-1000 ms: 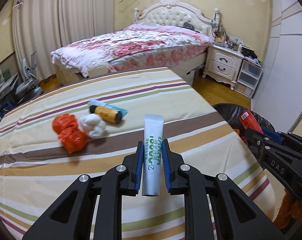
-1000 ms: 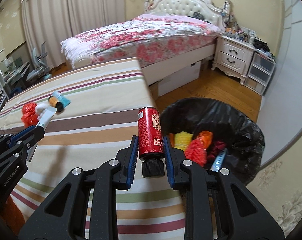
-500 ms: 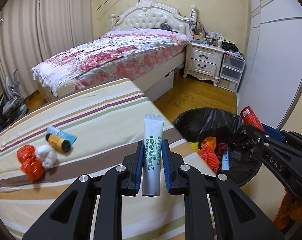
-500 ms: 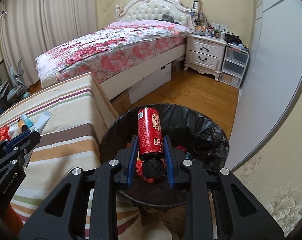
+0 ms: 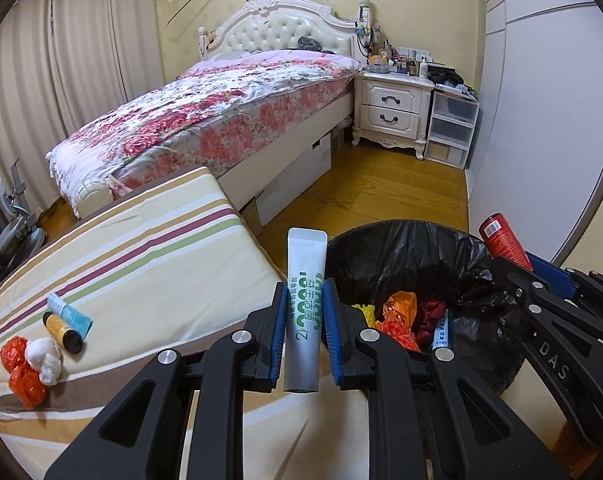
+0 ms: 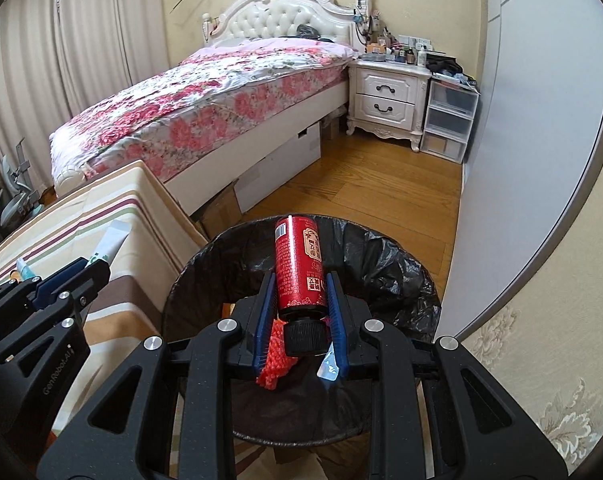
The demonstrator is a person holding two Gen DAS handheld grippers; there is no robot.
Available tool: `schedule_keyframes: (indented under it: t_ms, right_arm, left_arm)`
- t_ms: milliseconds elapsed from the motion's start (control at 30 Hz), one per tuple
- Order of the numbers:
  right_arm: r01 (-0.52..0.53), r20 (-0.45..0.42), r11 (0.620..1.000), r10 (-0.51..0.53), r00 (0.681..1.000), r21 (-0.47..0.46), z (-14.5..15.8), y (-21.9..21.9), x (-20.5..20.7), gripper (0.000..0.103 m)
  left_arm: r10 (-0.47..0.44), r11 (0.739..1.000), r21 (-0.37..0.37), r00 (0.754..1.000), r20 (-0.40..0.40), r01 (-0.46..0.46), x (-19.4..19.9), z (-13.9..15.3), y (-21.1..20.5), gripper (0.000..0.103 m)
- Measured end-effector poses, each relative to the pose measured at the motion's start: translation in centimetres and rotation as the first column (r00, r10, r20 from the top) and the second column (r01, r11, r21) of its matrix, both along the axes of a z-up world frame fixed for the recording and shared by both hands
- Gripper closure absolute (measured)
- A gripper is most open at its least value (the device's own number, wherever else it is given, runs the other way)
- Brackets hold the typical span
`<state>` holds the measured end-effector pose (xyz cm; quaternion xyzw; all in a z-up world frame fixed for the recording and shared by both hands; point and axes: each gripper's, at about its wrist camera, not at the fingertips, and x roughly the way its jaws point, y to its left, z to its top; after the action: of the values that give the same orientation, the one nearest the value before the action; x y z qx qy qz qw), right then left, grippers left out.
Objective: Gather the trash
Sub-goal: 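Carry the tube and red can over the bin and open both tools, then move both tools back over the remaining trash on the bed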
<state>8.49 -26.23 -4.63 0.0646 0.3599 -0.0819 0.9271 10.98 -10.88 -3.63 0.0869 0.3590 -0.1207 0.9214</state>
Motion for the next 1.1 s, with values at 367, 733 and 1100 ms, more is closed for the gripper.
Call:
schedule_keyframes:
  t_ms: [367, 733, 1100]
  right_arm:
    - [0.045, -0.016, 0.999, -0.044, 0.999, 0.020, -1.1, -1.7, 1.3, 0.078]
    - [0.088, -0.004, 0.996, -0.088, 0.996, 0.024, -1.3, -2.7, 0.9, 0.056]
    - [0.089, 0.004, 0.996, -0.089, 0.996, 0.010, -0.8, -2.3, 0.0, 0.043]
  left_arm:
    - [-0.006, 0.999, 0.054, 1.000, -0.012, 0.006, 2.5, -1.0, -2.2, 0.084]
    - [0.010, 0.998, 0.060, 1.000, -0.019, -0.009, 2.7, -1.2, -2.2, 0.042]
    - [0.037, 0.998, 0.058, 0.999, -0.004, -0.037, 1.7, -0.6, -0.9, 0.031]
